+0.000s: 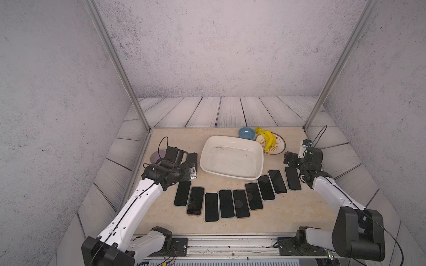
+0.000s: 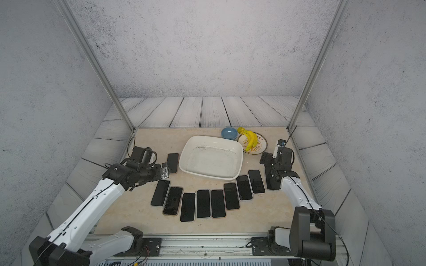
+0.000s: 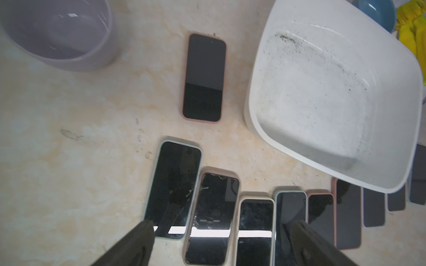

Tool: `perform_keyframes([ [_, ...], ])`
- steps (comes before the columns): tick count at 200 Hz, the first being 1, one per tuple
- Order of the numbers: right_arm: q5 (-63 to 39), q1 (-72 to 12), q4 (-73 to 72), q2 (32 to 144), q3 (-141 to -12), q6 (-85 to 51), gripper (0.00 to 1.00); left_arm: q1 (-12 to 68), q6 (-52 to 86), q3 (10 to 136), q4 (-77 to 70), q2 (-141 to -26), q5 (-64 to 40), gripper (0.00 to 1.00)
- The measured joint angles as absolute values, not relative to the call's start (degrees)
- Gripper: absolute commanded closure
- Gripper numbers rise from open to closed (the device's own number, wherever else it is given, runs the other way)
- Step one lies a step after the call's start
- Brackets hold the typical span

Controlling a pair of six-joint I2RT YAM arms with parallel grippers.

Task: Take the phone out of the storage box
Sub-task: Reset both arms

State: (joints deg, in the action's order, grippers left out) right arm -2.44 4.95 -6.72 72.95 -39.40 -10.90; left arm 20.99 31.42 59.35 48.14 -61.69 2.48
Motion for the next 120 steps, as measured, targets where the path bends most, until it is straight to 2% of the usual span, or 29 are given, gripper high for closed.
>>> perform_keyframes([
  [32, -2.4, 5.0, -14.4, 73.5, -32.3, -8.6, 0.05, 21.0, 27.2, 48.6, 38.5, -53.6, 13.5, 0.00],
  [75, -2.4, 5.0, -24.1, 79.2, -28.9, -7.8, 0.05, 19.6, 12.8, 25.4, 11.5, -37.4, 23.9, 0.02],
  [120, -3.6, 5.0, -31.2, 83.5, -28.0, -6.9, 0.05, 8.8, 7.5, 22.0, -1.1, -42.2, 22.7, 0.02],
])
